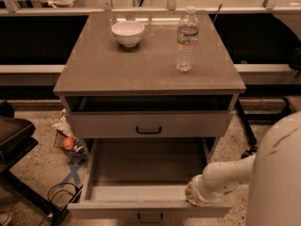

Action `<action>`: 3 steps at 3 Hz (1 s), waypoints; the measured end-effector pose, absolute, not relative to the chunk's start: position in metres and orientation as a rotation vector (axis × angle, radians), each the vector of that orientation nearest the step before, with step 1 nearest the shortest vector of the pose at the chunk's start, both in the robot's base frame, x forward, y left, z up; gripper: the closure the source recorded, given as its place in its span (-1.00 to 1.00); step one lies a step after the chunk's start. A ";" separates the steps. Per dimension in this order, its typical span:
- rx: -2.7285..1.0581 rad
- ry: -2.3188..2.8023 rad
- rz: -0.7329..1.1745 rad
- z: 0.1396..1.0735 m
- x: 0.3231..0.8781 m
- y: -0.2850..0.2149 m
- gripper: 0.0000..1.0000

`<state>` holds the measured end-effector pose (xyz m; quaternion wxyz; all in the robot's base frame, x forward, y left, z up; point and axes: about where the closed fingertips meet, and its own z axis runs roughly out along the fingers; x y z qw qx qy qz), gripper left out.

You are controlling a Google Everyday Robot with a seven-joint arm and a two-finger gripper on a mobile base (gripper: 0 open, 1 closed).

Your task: Open middle drawer

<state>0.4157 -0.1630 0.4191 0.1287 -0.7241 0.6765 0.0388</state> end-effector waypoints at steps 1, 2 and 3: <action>-2.105 1.967 0.113 0.419 0.416 -0.163 1.00; -2.158 2.006 0.183 0.410 0.376 -0.164 0.95; -2.158 2.006 0.183 0.410 0.377 -0.164 0.50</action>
Offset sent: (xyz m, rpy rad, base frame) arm -0.1118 -0.0010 -0.0205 -0.0559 0.2233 0.0360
